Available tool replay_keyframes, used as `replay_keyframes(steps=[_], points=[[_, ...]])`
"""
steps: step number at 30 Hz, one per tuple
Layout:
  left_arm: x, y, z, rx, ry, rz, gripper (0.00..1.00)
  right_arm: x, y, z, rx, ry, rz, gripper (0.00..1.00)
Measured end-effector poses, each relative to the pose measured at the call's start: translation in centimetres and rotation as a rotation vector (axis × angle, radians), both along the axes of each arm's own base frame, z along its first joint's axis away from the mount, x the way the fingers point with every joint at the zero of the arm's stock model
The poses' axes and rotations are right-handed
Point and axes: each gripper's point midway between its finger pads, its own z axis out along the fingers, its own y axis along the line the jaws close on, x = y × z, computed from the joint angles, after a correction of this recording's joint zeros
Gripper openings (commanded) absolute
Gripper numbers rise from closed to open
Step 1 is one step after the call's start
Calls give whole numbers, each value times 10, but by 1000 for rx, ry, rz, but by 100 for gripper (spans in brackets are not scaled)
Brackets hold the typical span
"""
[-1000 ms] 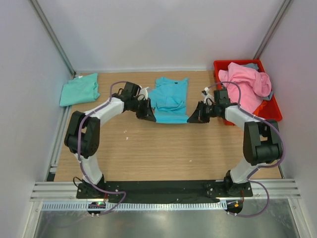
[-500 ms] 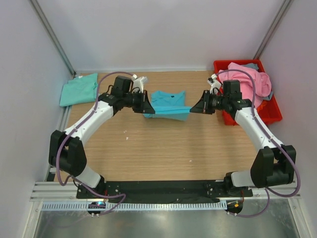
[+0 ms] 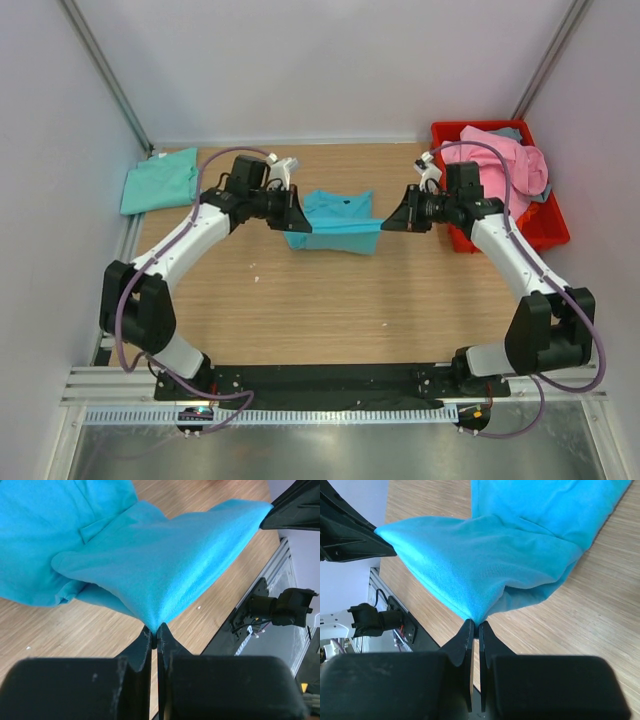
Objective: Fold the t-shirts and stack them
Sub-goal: Fold the tshirt
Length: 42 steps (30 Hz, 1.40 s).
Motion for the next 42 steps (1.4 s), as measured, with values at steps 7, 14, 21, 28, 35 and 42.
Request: replay_keyframes(steps=[7,14,21,28,35,42], points=[[28,-8,-34,62,73,-3,0,28,-2,-37,-49,77,-14,1],[88,-14,-36,107,23,19,0,89,-1,-46,-94,26,-28,1],[175,-6,-18,100,-95,97,9,171,6,-22,-97,-144,-47,8],[237,10,-68,141,-89,171,63,232,4,-67,-121,-147,-88,66],[183,26,-82,166,-7,180,99,188,-5,-71,-118,-106,-100,66],[171,27,-10,87,-73,198,100,166,16,-9,-18,-241,-12,65]])
